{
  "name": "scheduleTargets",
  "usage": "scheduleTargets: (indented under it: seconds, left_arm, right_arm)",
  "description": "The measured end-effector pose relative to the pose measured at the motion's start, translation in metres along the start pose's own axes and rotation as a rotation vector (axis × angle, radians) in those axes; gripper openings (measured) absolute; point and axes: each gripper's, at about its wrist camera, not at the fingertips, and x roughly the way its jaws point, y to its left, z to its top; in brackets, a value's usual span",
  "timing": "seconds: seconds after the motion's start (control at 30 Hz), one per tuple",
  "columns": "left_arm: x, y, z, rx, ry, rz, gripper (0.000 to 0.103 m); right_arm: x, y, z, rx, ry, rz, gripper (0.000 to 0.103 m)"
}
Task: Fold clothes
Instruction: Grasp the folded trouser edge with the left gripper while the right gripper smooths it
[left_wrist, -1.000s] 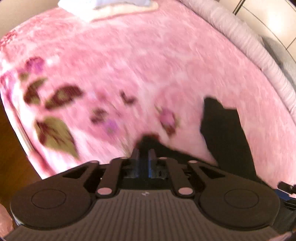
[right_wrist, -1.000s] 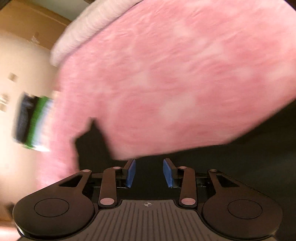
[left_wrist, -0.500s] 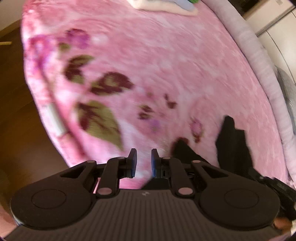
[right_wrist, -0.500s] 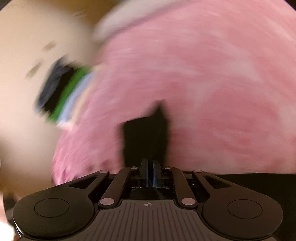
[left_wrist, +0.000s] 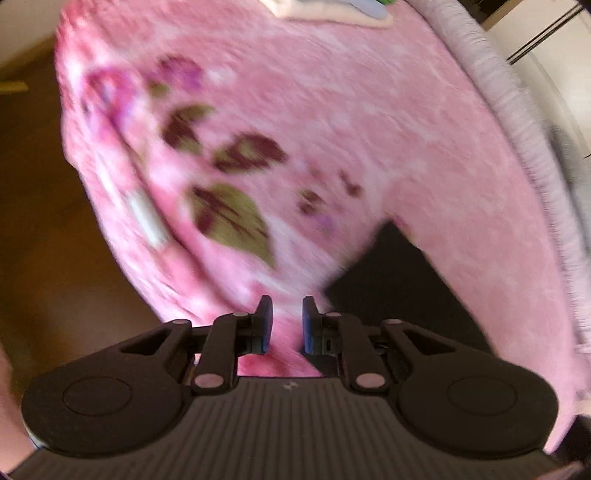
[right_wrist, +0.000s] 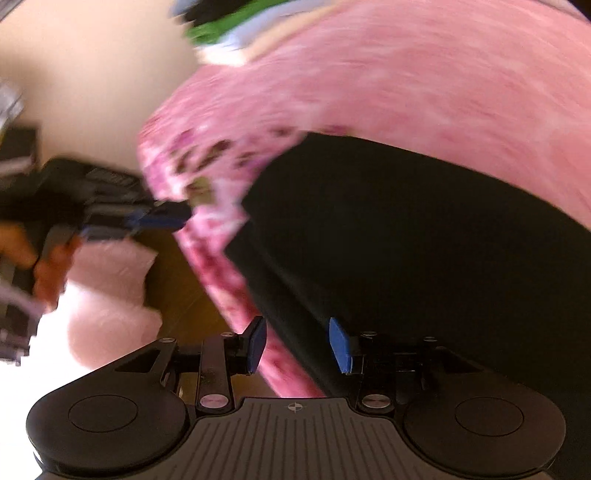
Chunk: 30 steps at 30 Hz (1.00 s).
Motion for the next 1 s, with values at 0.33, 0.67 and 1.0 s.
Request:
scheduleTargets:
  seconds: [0.33,0.67,1.0]
  left_arm:
    - [0.034,0.006,-0.017,-0.336,0.008,-0.168,0.021]
    - [0.039,-0.012,-0.05,-0.23,-0.131,-0.191,0.024]
    - [0.042,-0.009,-0.081,-0.081,-0.3,-0.242,0.026]
  right_arm:
    - [-0.058,-0.055,-0.044,-0.146,0.01,-0.332,0.042]
    - [-0.082,-0.082,-0.101,-0.249,-0.134,-0.432,0.042]
    - [-0.109,-0.12,-0.168,-0.315,-0.405,-0.477,0.042]
